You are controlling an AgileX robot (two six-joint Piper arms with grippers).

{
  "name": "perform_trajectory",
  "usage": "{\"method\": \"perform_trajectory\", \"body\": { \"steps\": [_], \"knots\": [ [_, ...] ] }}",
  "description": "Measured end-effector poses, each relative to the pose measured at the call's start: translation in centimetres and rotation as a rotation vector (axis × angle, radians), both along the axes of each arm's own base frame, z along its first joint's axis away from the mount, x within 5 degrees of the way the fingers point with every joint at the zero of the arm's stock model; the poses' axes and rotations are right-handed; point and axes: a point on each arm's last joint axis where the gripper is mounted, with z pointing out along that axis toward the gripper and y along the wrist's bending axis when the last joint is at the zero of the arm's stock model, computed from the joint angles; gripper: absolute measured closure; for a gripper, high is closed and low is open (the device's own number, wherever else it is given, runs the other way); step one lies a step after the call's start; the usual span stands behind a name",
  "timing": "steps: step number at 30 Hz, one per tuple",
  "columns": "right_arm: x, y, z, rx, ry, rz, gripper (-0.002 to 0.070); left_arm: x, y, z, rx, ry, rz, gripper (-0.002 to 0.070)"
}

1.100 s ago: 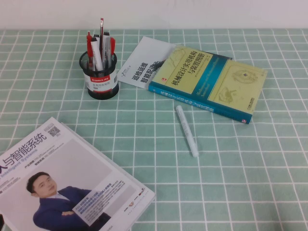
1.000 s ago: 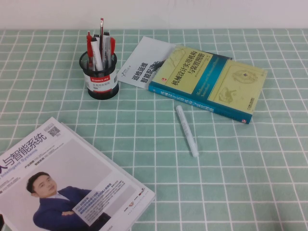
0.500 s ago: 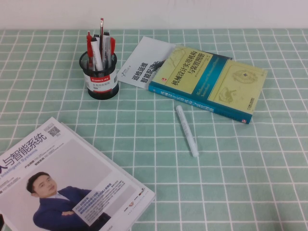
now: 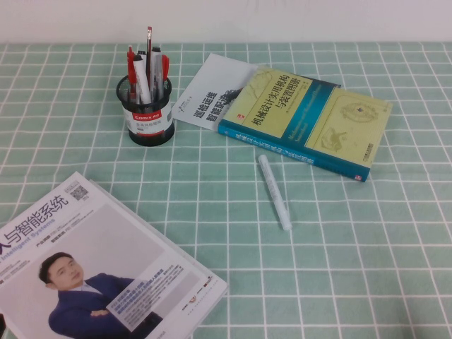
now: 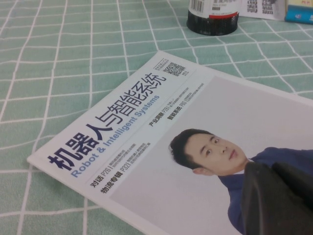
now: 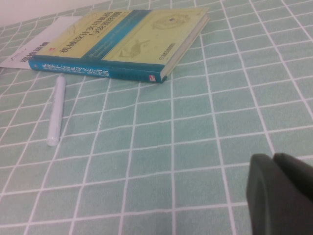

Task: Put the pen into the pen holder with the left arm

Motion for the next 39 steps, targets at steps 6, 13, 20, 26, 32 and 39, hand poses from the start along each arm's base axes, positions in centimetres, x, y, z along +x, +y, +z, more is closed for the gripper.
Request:
{"method": "perform_trajectory", "body": {
  "steps": [6,13,20,26,32,39],
  "knots": [
    [0.0,0.0,0.0,0.0,0.0,0.0,0.0696,0.0,0.0,0.0,0.0,0.0,0.0,0.0679],
    [0.0,0.0,0.0,0.0,0.0,0.0,0.0696,0.1,-0.4,0.7,-0.208,-0.045,0.014,0.0679],
    [0.0,0.0,0.0,0.0,0.0,0.0,0.0696,0.4,-0.3,2.4,-0.474,-0.174,0.042,0.0679],
    [0.0,0.0,0.0,0.0,0.0,0.0,0.0696,0.4,-0.3,2.7,-0.508,-0.207,0.047,0.0679],
    [0.0,0.0,0.0,0.0,0.0,0.0,0.0696,0.7,-0.4,3.3,-0.549,-0.125,0.06,0.0678],
    [0.0,0.0,0.0,0.0,0.0,0.0,0.0696,3.2,-1.5,7.9,-0.504,0.161,0.078,0.0679]
  ]
}}
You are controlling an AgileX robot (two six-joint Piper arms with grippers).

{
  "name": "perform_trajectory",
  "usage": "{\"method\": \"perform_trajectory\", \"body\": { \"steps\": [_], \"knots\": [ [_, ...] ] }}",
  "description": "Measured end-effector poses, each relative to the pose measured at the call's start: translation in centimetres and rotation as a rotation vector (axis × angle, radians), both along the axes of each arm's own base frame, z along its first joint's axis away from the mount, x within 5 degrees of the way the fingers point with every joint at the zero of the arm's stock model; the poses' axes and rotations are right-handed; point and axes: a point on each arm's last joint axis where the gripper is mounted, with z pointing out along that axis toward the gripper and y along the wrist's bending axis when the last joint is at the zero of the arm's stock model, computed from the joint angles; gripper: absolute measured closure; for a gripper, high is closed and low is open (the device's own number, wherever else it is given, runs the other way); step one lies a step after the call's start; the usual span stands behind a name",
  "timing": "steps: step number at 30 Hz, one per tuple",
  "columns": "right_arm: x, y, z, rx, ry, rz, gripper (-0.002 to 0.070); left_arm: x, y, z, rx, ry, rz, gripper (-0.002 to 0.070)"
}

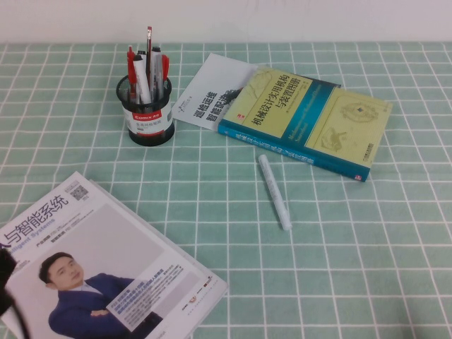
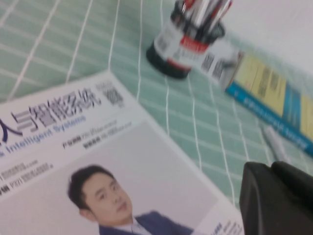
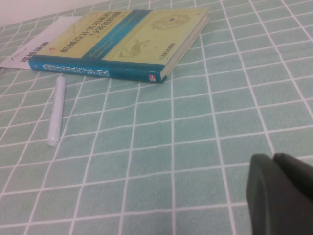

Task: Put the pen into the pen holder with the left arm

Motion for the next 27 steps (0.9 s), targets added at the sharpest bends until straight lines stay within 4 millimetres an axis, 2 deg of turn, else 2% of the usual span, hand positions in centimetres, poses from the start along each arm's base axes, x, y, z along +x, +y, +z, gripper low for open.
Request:
{"method": "perform_trajectory", "body": {
  "steps": [3,8,11,16,20,27],
  "knots": [
    [0.0,0.0,0.0,0.0,0.0,0.0,0.0696,1.9,-0.7,2.0,0.037,0.13,-0.035,0.0679],
    [0.0,0.0,0.0,0.0,0.0,0.0,0.0696,5.4,-1.7,4.1,0.156,0.29,-0.125,0.0679],
    [0.0,0.0,0.0,0.0,0.0,0.0,0.0696,8.0,-2.4,4.7,0.21,0.368,-0.169,0.0679],
    [0.0,0.0,0.0,0.0,0.0,0.0,0.0696,12.1,-3.5,4.6,0.258,0.451,-0.216,0.0679],
    [0.0,0.0,0.0,0.0,0.0,0.0,0.0696,15.5,-6.1,3.9,0.3,0.516,-0.304,0.0679],
    [0.0,0.0,0.0,0.0,0.0,0.0,0.0696,20.2,-13.9,2.1,0.379,0.621,-0.484,0.0679]
  ]
}}
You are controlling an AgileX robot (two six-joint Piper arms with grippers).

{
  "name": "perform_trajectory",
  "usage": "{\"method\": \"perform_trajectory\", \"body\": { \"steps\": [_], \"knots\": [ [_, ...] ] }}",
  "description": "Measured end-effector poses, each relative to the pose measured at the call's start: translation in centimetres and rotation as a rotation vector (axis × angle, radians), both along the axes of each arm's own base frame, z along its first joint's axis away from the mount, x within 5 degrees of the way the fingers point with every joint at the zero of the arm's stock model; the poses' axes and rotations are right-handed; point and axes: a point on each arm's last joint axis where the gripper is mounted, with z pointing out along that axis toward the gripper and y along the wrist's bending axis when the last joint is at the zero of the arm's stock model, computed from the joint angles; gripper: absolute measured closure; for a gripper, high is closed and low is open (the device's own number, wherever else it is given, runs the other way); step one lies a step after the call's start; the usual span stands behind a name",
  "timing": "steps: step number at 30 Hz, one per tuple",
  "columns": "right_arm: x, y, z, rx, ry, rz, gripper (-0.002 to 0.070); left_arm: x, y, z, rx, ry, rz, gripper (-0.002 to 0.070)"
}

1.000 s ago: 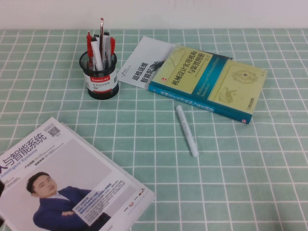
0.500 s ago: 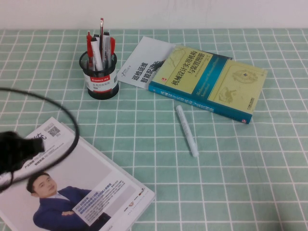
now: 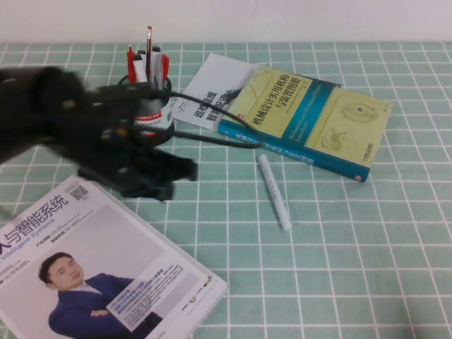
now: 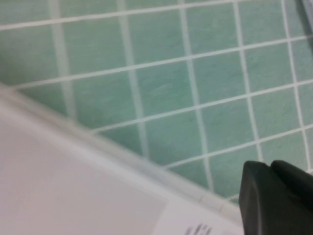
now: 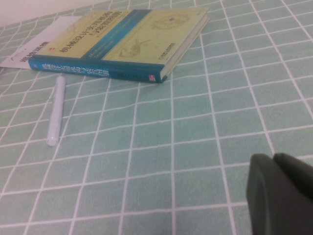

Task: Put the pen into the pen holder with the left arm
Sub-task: Pick up the pen on the table

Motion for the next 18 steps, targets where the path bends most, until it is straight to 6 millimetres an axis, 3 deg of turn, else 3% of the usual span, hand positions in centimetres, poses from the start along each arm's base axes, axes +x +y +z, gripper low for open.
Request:
{"method": "perform_trajectory", "body": {
  "steps": [10,18],
  "knots": [
    [0.0,0.0,0.0,0.0,0.0,0.0,0.0696,3.7,-11.0,-1.4,0.117,0.051,-0.146,0.0679],
    [0.0,0.0,0.0,0.0,0.0,0.0,0.0696,6.2,-16.4,-1.6,0.099,0.061,-0.155,0.0679]
  ]
}}
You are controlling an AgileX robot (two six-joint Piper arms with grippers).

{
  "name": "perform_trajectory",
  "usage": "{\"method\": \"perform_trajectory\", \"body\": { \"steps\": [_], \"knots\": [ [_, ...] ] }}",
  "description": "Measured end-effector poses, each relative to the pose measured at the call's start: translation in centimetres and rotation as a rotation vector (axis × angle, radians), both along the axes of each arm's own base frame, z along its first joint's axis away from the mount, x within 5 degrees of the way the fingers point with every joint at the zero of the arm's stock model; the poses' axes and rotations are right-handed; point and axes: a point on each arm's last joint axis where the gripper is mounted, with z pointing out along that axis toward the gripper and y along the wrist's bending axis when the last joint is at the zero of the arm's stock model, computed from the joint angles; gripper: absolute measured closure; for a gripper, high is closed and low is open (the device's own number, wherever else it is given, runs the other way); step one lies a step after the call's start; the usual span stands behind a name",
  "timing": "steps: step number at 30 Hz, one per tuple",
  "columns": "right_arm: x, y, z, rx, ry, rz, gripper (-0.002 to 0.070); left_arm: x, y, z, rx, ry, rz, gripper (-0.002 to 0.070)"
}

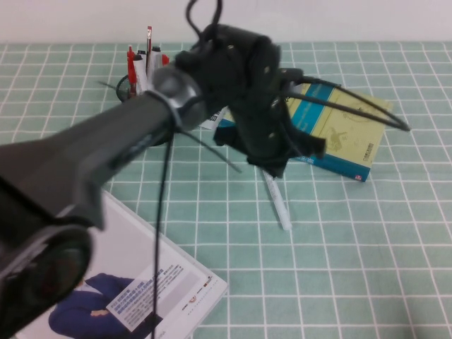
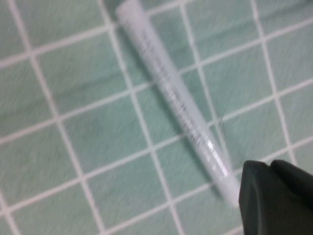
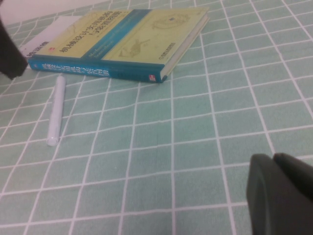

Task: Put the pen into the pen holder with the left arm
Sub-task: Pick up the pen on the table

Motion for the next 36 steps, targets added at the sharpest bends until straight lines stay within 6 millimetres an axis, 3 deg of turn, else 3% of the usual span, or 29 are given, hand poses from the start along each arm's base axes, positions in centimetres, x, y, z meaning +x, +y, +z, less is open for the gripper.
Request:
{"method": "perform_trajectory", "body": {
  "steps": [7,13,16,24,36],
  "knots": [
    [0.0,0.0,0.0,0.0,0.0,0.0,0.0696,1.7,-1.6,-0.9,0.013,-0.002,-0.032,0.0654],
    [0.0,0.0,0.0,0.0,0.0,0.0,0.0696,2.0,-1.8,-2.0,0.035,0.016,-0.042,0.044],
    [0.0,0.0,0.0,0.0,0.0,0.0,0.0696,2.1,-1.8,-2.4,0.031,0.033,0.025,0.0379],
    [0.0,0.0,0.0,0.0,0.0,0.0,0.0696,3.0,-1.5,-3.7,0.054,0.026,0.218,0.0358],
    [0.0,0.0,0.0,0.0,0.0,0.0,0.0696,3.3,-1.7,-5.0,0.05,0.041,0.272,0.0356]
  ]
}}
